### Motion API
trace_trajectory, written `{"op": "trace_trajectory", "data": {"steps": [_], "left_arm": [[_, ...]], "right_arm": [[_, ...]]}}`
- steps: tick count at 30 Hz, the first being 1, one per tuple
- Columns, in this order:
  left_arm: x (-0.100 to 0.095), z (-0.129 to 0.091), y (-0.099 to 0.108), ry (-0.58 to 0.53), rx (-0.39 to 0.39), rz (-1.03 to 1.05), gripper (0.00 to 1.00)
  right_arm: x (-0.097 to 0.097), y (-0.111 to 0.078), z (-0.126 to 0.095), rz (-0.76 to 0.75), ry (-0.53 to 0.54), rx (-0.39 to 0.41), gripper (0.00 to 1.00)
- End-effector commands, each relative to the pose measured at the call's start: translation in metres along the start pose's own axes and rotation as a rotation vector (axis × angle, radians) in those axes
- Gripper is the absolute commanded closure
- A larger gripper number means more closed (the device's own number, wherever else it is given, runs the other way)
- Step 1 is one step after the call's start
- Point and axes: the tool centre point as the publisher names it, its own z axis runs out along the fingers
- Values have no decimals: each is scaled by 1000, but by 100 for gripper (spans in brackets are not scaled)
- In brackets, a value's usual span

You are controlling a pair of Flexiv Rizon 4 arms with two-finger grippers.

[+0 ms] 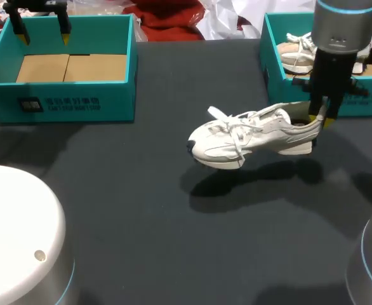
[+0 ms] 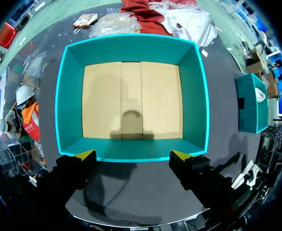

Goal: Take the shoe out of the shoebox, open the shoe tongue, remove and reinsert the insole, then place the shoe into the shoebox

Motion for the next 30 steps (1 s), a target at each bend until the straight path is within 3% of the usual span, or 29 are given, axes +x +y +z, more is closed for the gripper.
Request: {"op": "trace_trajectory", "data": {"steps": [1,8,13,25,30], "left_arm": [[0,0,0,0,0,0,0],[0,0,0,0,0,0,0],[0,0,0,0,0,0,0],[0,0,0,0,0,0,0],[0,0,0,0,0,0,0]], "right_arm": [[21,-17,14,14,-17,-20,100],[42,-42,38,58,-24,-2,100],[50,-60,54,119,57,10,100],[50,-60,54,119,57,10,100],[72,-78,74,114,-21,11,100]]}}
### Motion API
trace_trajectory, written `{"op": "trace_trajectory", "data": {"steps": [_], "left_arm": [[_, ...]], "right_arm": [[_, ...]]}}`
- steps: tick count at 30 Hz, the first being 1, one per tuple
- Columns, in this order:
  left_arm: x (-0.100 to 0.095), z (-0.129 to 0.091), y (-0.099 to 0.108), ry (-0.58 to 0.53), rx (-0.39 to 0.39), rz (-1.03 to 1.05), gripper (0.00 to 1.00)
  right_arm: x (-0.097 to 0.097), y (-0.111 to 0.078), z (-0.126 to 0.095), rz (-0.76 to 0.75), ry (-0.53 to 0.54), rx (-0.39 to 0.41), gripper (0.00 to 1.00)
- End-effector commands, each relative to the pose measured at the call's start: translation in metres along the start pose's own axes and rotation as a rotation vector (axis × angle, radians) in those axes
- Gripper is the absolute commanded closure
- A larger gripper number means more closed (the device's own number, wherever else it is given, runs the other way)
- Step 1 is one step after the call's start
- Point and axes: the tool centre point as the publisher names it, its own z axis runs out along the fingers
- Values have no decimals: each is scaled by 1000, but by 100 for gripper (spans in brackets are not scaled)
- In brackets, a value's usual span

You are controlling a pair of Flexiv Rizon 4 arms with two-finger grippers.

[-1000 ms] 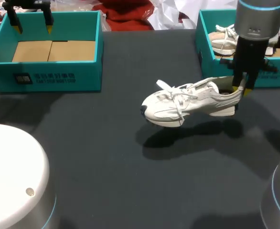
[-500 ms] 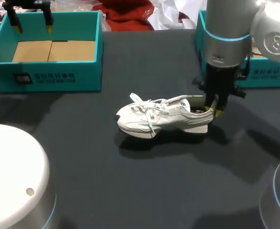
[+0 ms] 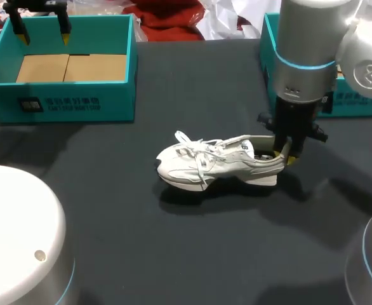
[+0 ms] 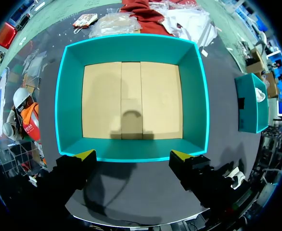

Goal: Take the shoe out of the shoebox, open the shoe tongue, remove and reinsert the insole, then place the shoe into the shoebox

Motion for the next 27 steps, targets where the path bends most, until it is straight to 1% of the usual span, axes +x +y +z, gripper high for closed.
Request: {"op": "trace_trajectory", "data": {"steps": [1,6,12,19,23,27], "left_arm": [[0,0,0,0,0,0,0],[0,0,0,0,0,0,0],[0,0,0,0,0,0,0],[0,0,0,0,0,0,0],[0,0,0,0,0,0,0],[0,0,0,0,0,0,0]], "right_arm": [[22,-18,20,-12,-43,-4,100],[25,-36,31,-14,-43,-3,100],[36,-54,39,-28,-63,-16,100],[42,-65,45,-40,-57,-23,100],[48,-71,50,-37,-92,-31,100],[53,-76,55,-46,-99,-41,100]]}}
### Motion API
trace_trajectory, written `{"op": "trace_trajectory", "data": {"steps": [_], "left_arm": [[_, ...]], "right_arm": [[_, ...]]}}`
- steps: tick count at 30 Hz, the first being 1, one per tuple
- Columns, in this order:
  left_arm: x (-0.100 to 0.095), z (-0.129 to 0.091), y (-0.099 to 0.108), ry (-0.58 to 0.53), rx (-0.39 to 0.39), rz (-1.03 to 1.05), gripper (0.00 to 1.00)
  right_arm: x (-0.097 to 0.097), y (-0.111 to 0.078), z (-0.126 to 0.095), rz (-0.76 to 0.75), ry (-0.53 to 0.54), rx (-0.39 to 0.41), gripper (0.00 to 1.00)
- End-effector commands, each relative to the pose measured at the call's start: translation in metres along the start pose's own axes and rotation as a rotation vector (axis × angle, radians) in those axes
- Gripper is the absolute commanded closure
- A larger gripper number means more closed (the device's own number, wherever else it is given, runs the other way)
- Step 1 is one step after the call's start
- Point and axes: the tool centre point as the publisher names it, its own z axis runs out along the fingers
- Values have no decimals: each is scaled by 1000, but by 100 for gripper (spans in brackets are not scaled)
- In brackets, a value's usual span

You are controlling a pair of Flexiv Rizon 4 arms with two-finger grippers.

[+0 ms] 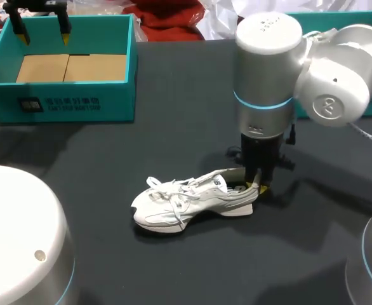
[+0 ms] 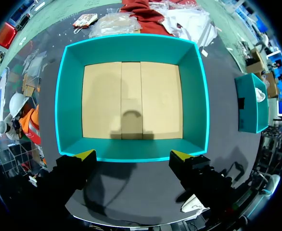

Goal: Take the shoe out of the shoebox, open the shoe tongue, remove and reinsert the insole, then place the shoe into the shoebox

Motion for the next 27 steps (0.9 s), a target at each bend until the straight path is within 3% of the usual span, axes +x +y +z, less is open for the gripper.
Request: {"op": "trace_trajectory", "data": {"steps": [1,12,27], "left_arm": [[0,0,0,0,0,0,0],[0,0,0,0,0,0,0],[0,0,0,0,0,0,0]], "right_arm": [[21,-13,7,95,-71,-48,100],[25,-22,13,69,-73,-75,100],[20,-21,21,165,-85,-64,100]]}}
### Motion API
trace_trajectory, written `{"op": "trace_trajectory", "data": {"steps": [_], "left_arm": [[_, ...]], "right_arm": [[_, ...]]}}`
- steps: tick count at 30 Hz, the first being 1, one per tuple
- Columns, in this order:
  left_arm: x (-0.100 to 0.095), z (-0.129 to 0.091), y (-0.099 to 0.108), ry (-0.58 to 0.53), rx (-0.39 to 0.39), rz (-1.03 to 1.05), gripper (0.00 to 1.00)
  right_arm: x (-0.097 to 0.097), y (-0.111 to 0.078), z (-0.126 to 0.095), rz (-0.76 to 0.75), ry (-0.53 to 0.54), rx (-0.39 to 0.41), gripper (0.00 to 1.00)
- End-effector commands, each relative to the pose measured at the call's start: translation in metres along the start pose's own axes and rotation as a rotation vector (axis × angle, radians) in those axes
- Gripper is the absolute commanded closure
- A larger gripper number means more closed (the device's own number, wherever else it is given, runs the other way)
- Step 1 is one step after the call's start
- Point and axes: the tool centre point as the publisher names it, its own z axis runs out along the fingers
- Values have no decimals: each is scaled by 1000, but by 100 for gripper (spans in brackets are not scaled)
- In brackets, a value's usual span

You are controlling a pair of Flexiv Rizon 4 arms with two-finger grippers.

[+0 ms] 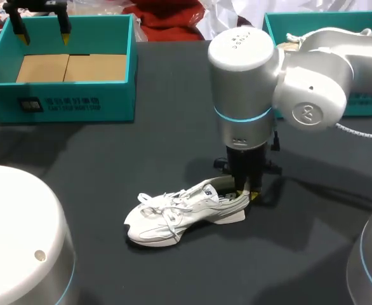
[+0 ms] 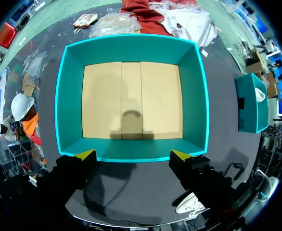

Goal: Take the shoe out of the shoebox, open the shoe tongue, remove and reinsert the insole, then place the shoe into the shoebox

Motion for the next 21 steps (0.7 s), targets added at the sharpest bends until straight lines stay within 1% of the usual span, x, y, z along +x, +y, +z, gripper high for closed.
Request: {"op": "trace_trajectory", "data": {"steps": [1,10,21], "left_arm": [[0,0,0,0,0,0,0],[0,0,0,0,0,0,0],[0,0,0,0,0,0,0]], "right_arm": [[7,-8,6,277,-37,-28,100],[2,-9,0,344,-47,-33,100],[-3,-8,-4,443,-35,-8,100]]}}
